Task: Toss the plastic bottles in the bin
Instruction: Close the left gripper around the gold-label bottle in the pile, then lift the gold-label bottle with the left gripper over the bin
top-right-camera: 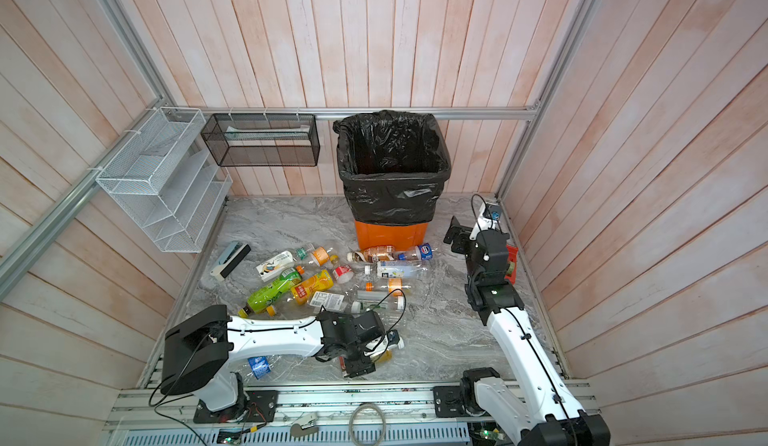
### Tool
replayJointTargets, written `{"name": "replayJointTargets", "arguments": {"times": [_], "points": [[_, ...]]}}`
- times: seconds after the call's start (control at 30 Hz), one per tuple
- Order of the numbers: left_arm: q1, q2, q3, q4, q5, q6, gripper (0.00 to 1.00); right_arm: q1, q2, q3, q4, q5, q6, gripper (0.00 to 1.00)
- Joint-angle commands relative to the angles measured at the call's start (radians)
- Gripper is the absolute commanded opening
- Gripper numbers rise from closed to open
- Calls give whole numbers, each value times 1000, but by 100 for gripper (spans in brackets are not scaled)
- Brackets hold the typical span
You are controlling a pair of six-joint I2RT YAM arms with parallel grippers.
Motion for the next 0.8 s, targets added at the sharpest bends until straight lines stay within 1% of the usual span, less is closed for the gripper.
{"name": "replayJointTargets", "arguments": {"times": [0.0,0.07,0.23,0.37,0.57,0.67,0.73,0.77], "points": [[-4,10,26,-2,19,8,68,-10,-19,-10,23,16,21,97],[-4,-3,28,9,20,6,64,-13,-24,-18,24,16,23,97],[-3,-96,11,61,29,-7,59,-19,-47,-54,28,31,34,97],[1,-212,-16,126,10,-18,58,-29,-73,-83,27,42,40,97],[40,-456,-66,271,-96,-15,59,-40,-116,-126,27,56,50,97],[70,-578,-78,374,-201,13,60,-41,-132,-149,30,59,61,97],[86,-655,-95,501,-294,62,60,-42,-142,-166,36,57,71,97],[98,-685,-102,568,-315,93,61,-42,-145,-174,40,56,76,97]]}}
